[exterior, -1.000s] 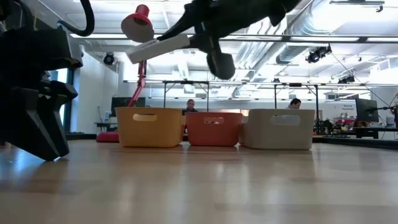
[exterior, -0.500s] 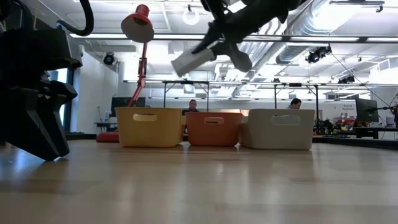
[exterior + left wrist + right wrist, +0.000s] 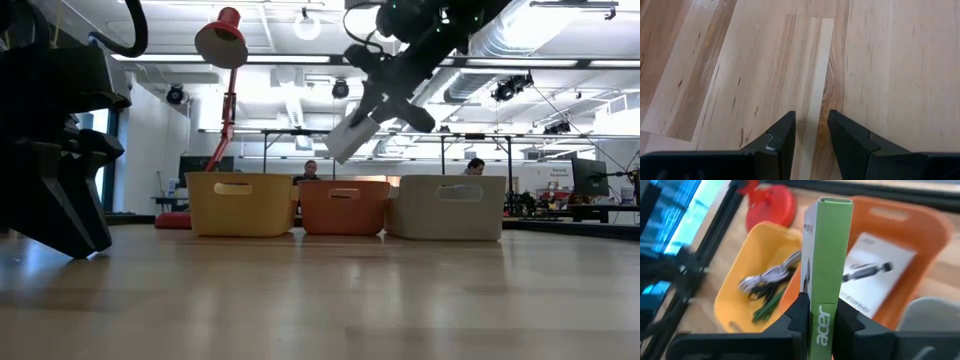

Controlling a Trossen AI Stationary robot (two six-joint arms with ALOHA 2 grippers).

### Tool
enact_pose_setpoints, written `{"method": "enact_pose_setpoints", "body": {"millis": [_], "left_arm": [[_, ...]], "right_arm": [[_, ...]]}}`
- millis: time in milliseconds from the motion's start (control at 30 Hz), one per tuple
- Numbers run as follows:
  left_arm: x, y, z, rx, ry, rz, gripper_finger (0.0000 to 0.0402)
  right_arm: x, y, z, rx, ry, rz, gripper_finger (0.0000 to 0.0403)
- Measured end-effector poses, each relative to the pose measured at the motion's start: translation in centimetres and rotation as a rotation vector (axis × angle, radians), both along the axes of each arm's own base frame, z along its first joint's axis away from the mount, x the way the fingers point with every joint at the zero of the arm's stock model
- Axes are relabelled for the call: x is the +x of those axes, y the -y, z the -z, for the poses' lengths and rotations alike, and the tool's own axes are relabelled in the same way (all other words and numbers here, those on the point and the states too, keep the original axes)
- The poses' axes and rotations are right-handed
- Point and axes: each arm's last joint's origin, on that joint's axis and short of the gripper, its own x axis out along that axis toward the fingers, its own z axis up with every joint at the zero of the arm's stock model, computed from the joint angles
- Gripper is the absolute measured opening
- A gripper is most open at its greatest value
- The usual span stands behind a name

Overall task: Pick and place items into bin
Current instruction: Put the white card reader box into the orange bin

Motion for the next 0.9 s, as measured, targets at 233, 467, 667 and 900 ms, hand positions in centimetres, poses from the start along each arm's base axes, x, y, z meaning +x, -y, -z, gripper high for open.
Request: {"method": "enact_pose_setpoints", "body": {"millis": [233, 467, 667, 900], "left_arm": [[0.0, 0.0, 0.0, 0.015, 0.007, -0.002, 0.0111], [0.0, -0.1, 0.0, 0.038, 0.021, -0.011, 0.0111], [0.0, -0.1, 0.0, 0.045, 0.024, -0.014, 0.0111], [0.0, -0.1, 0.0, 0.049, 0.028, -0.018, 0.0111]], "right_arm": [[-1.3, 2.6, 0.2, 0.027, -0.005, 0.106, 0.0037], [-2.2, 2.9, 2.3, 0.104, -0.025, 0.181, 0.0042], [-2.3, 2.5, 4.1, 0.15, 0.047, 0.198, 0.0035], [-2.3, 2.5, 4.4, 0.144, 0.068, 0.207, 0.0044]]}}
